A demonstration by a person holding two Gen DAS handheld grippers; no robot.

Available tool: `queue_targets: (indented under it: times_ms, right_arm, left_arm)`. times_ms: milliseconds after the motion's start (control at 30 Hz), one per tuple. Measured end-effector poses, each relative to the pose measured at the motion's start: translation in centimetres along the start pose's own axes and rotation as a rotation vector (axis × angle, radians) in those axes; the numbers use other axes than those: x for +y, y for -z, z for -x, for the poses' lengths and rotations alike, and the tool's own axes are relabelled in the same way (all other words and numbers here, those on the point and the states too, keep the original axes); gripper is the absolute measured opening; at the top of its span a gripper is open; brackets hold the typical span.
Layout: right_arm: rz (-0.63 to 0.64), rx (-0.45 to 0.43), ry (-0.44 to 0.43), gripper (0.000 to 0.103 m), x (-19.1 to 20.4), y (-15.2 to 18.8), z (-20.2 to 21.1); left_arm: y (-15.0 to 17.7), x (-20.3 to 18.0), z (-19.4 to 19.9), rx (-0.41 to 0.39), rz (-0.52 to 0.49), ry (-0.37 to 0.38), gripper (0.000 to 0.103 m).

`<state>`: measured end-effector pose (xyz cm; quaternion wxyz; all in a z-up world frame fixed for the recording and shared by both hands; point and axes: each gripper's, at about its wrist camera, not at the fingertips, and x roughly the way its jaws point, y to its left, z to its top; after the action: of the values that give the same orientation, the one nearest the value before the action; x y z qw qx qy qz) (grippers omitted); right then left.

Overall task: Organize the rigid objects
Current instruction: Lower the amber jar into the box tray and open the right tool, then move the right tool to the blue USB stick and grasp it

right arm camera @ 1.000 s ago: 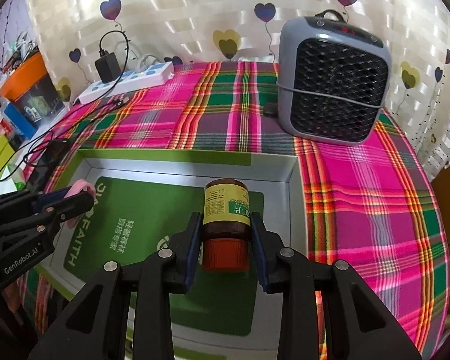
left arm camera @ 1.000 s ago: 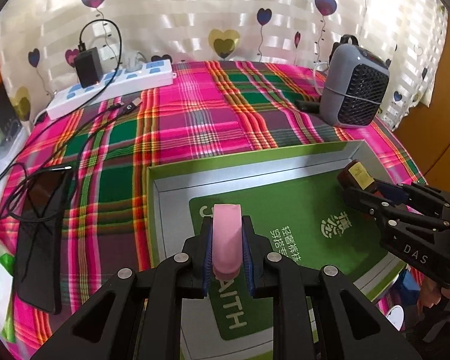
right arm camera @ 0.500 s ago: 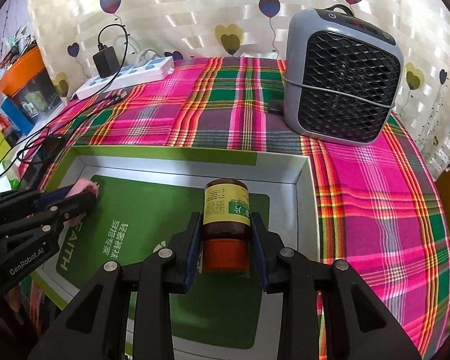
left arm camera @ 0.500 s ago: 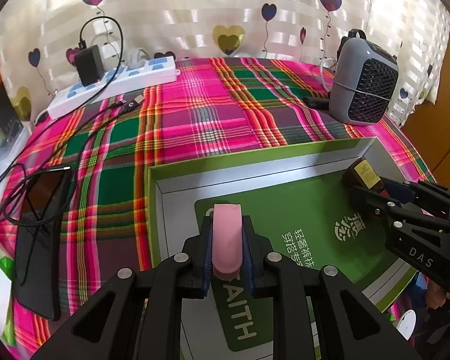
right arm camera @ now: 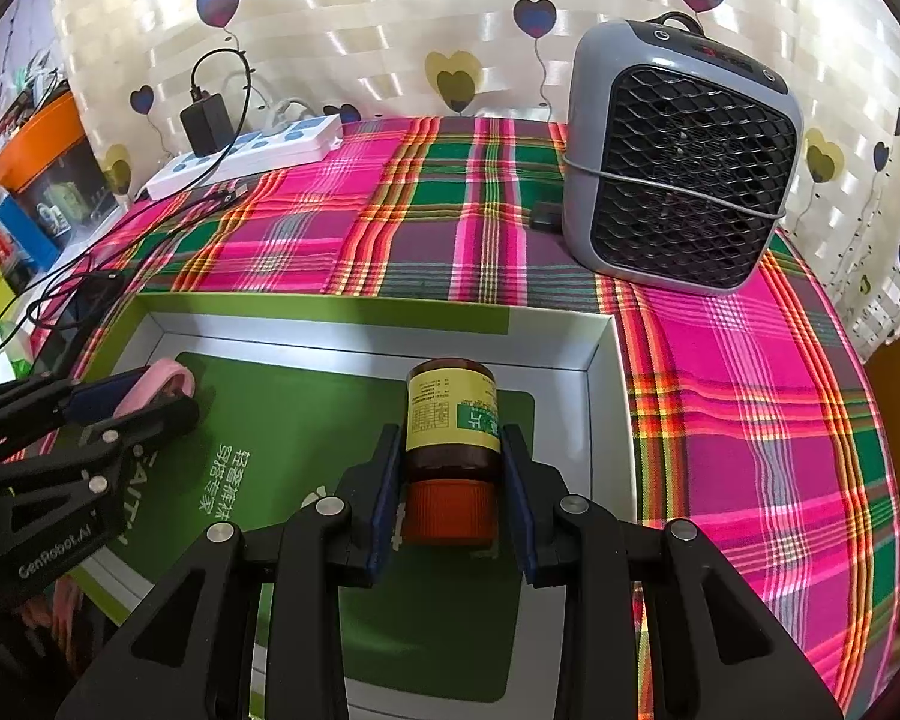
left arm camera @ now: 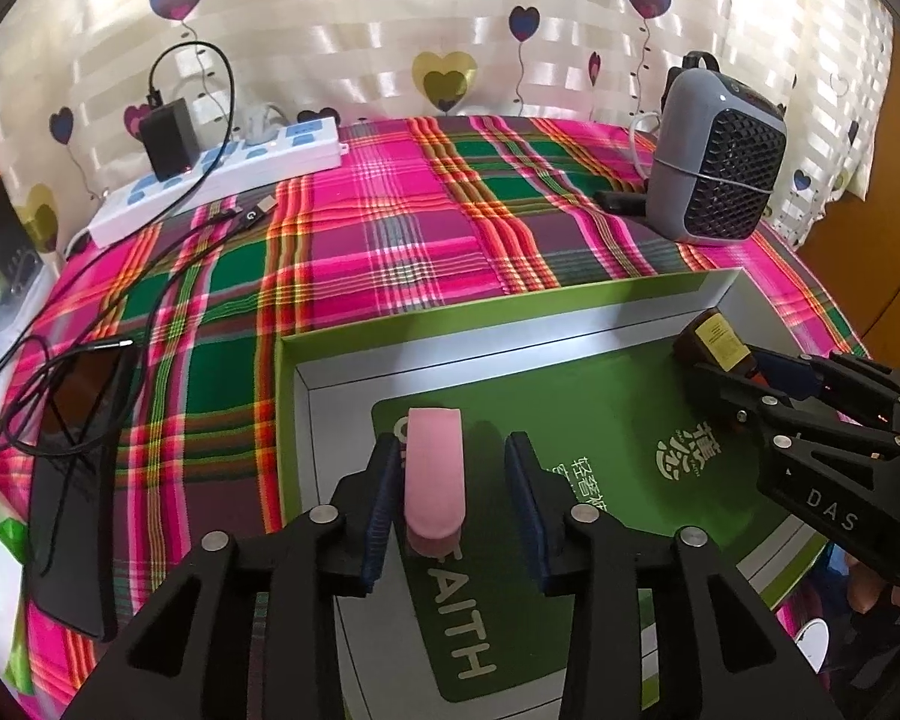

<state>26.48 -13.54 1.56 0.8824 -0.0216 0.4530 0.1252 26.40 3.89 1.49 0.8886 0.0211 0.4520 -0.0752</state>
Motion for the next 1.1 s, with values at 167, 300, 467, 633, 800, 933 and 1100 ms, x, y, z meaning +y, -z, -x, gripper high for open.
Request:
queue_targets:
  times_ms: [167, 300, 467, 633, 800, 933, 1100]
  right_arm:
    - [-0.02, -0.026, -0.029, 0.049, -0.2, 0.0, 0.4]
    - [-0.008, -0.044, -0.031, 0.05, 0.1, 0.2, 1.1]
    - [0.002, -0.068, -0.021, 0.05, 0.5, 0.7, 2.2]
    - [-0.014, -0.092, -0.031, 0.05, 0.4, 1.3, 3.6]
    - [-0.026, -0.105, -0.04, 0.05, 0.4, 2.3, 4.8]
    - [-0.029, -0.119, -0.048, 0.05, 0.5, 3.0, 5.9]
    - [-0.037, -0.131, -0.063, 0.05, 0.7, 4.0, 7.1]
  left_arm:
    - [0.3, 0.1, 0.5, -0.005, 0.011, 0.005, 0.038]
    - [0.6, -0.2, 1.6, -0.022, 0.015, 0.016, 0.038]
    - [1.4, -0.6, 3.6, -0.051, 0.018, 0.017, 0.038]
    - [2.3, -0.7, 5.4, -0.068, 0.038, 0.009, 0.039]
    - [3.6, -0.8, 7.0, -0.083, 0.049, 0.004, 0.039]
    - [4.7, -0.8, 8.2, -0.092, 0.058, -0.009, 0.039]
    - [6.1, -0.7, 9.3, -0.097, 0.072, -0.014, 0.039]
